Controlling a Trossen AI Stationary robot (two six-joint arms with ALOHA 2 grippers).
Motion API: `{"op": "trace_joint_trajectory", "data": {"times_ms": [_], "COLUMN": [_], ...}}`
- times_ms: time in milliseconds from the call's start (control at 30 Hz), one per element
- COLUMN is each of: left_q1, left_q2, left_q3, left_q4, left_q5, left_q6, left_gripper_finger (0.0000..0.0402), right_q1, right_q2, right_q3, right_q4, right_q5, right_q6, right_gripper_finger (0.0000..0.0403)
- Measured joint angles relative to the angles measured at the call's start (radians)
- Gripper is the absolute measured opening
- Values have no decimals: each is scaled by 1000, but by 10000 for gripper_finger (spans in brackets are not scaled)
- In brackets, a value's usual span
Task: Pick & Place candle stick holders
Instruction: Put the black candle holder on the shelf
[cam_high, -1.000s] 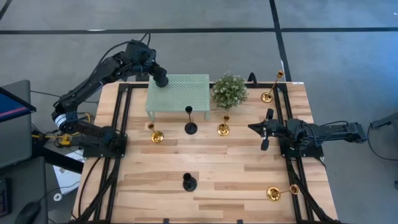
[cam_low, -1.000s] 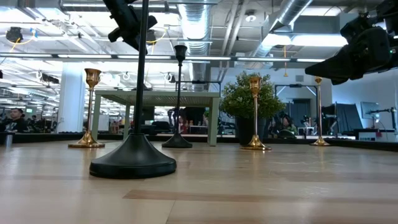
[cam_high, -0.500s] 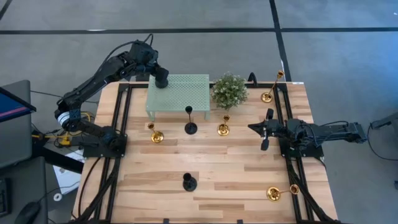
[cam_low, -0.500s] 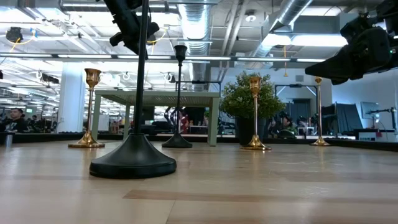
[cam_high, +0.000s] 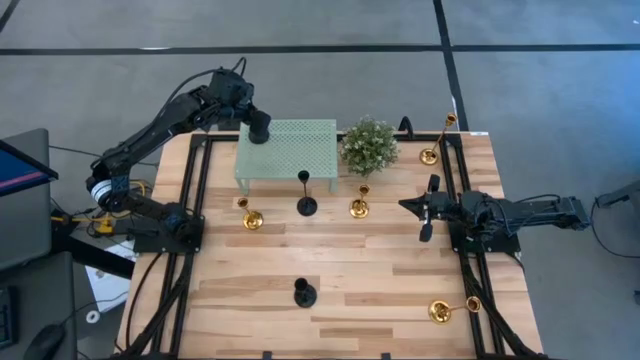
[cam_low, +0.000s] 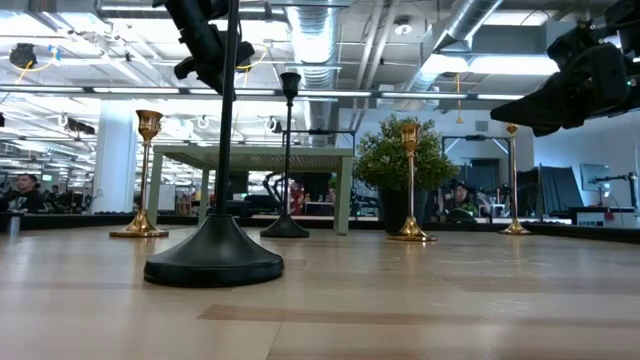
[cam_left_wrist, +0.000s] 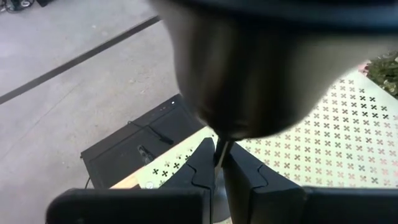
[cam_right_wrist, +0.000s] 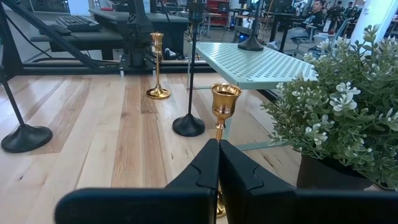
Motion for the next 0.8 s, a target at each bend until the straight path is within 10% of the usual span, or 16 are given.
{"op": "trace_joint_trajectory", "data": {"times_ms": [800], "left_q1": [-12], "left_q2": [0], "left_q3": [-6], "left_q4": [47], "left_q5": [-29], "left_q6": [18], "left_gripper_finger": [192], "right_q1": [0], "right_q2": [0], "right_q3": [0], "right_q4": [-4], "right_q5": [0], "right_q6": [0], "right_gripper_finger": [0]}}
